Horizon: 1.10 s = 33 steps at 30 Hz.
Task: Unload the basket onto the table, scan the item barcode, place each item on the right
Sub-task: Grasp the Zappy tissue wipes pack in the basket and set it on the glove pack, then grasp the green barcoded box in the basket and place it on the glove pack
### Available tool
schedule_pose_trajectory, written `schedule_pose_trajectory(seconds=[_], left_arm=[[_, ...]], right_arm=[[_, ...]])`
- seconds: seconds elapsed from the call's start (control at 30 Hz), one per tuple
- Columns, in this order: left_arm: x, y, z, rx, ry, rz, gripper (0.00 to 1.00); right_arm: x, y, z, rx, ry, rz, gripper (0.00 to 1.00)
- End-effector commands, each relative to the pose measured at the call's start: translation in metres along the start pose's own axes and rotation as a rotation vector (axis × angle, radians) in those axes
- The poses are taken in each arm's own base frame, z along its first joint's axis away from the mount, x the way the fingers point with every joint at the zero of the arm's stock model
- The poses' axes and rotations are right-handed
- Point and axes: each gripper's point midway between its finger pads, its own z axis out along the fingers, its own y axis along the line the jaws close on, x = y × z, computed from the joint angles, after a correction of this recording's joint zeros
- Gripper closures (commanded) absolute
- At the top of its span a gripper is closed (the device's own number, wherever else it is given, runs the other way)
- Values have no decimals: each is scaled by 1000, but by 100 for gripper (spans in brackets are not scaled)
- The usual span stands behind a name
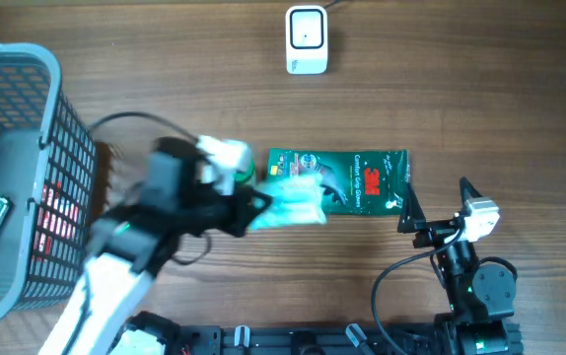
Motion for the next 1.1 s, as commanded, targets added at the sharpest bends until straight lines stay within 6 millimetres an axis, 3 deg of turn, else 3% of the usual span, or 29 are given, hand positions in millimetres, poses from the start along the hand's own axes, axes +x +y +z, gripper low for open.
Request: schedule_pose_trajectory(seconds=[0.0, 0.07, 0.13, 0.17, 0.2, 0.23, 0.27, 0.33, 0.4, 0.47, 0.5, 0.53, 0.57, 0.63, 0.73, 0.83, 0.9, 1.0, 1.07], left_arm=[[11, 24, 77, -137, 137, 66, 96], [8, 44, 111, -199, 141, -30, 96], [11, 57, 133, -215, 154, -121, 96], [11, 58, 136, -216, 151, -142, 96], [8, 58, 135, -217, 143, -140, 86], [1, 56, 130, -224, 118, -132, 51], [-17, 51, 115, -246, 65, -115, 0], [-53, 27, 78, -235, -31, -52, 0], [-104, -7, 21, -220, -201, 46, 0], [-161, -24, -71, -315, -489, 59, 0], [-183, -19, -140, -431, -679, 26, 0], [-191, 1, -197, -574, -841, -80, 0], [-188, 20, -232, -664, -951, -200, 0], [-157, 74, -306, -845, -1153, -511, 0], [-116, 138, -350, -900, -1198, -805, 0], [-75, 202, -374, -797, -1175, -1079, 0], [-54, 235, -378, -725, -1143, -1209, 1], [-20, 288, -360, -778, -999, -1392, 0], [21, 311, -350, -857, -1001, -1718, 0]], right_arm=[[-2, -1, 0, 6, -9, -18, 0], [-2, -1, 0, 6, -9, -18, 0], [-2, -1, 0, 6, -9, -18, 0], [-2, -1, 0, 6, -9, -18, 0], [-2, -1, 0, 6, -9, -18, 0], [-2, -1, 0, 6, -9, -18, 1], [-2, -1, 0, 6, -9, -18, 0], [-2, -1, 0, 6, -9, -18, 0], [-2, -1, 0, 6, -9, -18, 1], [-2, -1, 0, 6, -9, -18, 0], [-2, -1, 0, 6, -9, -18, 0], [-2, -1, 0, 6, -9, -18, 0], [-2, -1, 0, 6, -9, -18, 0], [-2, -1, 0, 6, -9, -18, 0], [-2, -1, 0, 6, -9, -18, 0], [-2, -1, 0, 6, -9, -18, 0], [-2, -1, 0, 6, -9, -18, 0], [-2, -1, 0, 6, -9, -18, 0], [-2, -1, 0, 6, -9, -18, 0]])
